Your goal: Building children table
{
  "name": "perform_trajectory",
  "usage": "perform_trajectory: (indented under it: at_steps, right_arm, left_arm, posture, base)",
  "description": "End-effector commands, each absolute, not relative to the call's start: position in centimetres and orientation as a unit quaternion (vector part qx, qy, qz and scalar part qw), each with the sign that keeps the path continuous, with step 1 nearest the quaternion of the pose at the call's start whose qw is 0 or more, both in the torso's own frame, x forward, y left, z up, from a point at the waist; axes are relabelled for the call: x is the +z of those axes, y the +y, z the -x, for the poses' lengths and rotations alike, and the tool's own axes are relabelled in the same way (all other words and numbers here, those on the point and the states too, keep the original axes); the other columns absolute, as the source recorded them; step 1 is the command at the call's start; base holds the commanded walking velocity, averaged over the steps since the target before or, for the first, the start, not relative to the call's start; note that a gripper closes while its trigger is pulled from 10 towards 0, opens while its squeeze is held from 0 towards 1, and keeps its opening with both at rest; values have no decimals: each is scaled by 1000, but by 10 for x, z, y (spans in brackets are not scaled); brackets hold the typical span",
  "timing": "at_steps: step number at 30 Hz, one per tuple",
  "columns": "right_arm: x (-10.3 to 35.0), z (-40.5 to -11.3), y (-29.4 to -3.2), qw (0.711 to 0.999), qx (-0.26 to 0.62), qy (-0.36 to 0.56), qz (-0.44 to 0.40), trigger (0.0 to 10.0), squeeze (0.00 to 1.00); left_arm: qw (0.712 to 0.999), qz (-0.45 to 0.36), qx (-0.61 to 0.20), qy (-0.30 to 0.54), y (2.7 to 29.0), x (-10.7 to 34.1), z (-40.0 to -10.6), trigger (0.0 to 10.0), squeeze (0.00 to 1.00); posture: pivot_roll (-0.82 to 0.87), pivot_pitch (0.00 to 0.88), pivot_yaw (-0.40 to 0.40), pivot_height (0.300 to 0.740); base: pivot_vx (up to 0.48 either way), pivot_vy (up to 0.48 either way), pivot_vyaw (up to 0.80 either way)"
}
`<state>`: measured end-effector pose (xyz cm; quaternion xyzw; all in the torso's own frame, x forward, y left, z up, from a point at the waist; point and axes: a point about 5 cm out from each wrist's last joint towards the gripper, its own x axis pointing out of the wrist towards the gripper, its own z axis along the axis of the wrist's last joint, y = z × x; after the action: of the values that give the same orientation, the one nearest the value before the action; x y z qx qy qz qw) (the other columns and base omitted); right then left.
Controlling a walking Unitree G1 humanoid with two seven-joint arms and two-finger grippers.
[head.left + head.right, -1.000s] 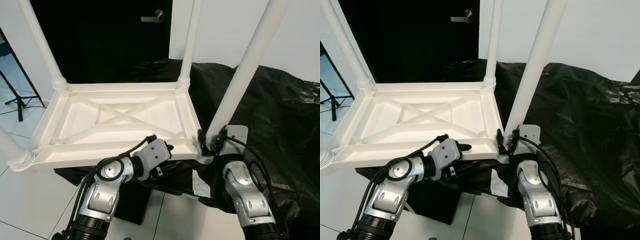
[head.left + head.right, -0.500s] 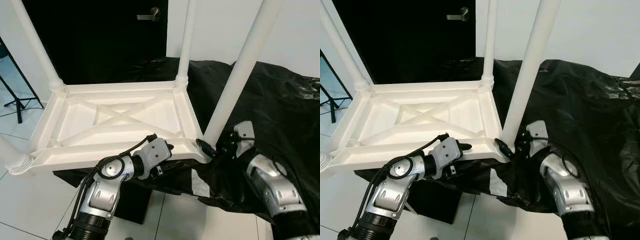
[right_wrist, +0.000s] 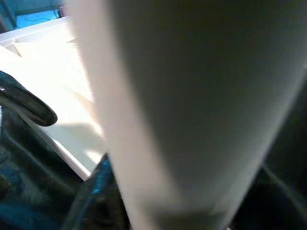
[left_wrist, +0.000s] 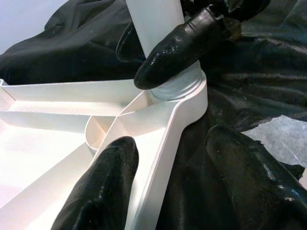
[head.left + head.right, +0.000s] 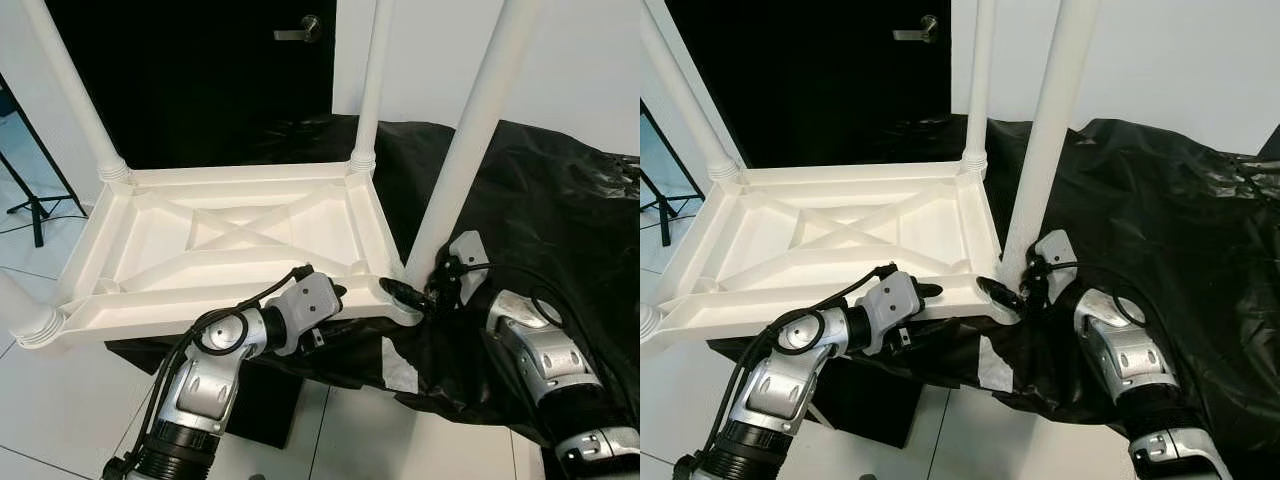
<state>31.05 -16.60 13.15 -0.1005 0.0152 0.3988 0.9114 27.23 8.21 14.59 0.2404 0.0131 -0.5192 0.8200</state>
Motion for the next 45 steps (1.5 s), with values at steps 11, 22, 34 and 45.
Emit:
perform_trajectory:
  at_steps: [11, 22, 34, 45]
  right_arm:
    - [118, -308, -173, 950, 296, 36, 88, 0, 0]
    - [105, -293, -158, 988, 140, 38, 54, 0, 0]
    - [103, -285, -140, 999, -15, 35, 7, 0, 0]
    - [107, -284, -135, 999, -20, 29, 17, 10000, 0]
  left_arm:
    - [857, -235, -458, -4, 87, 149, -277, 10000, 0]
    - [856, -232, -462, -3, 84, 147, -275, 10000, 0]
    - [854, -231, -467, -6, 82, 148, -276, 10000, 0]
    - [853, -235, -465, -7, 83, 149, -278, 10000, 0]
  posture:
    - [0, 0, -49, 740]
    - [-16, 0, -44, 740]
    - [-17, 0, -38, 740]
    - [-11, 0, -43, 740]
  base:
    - [0, 0, 0]
    - [0, 0, 0]
    - [0, 0, 0]
    - [0, 0, 0]
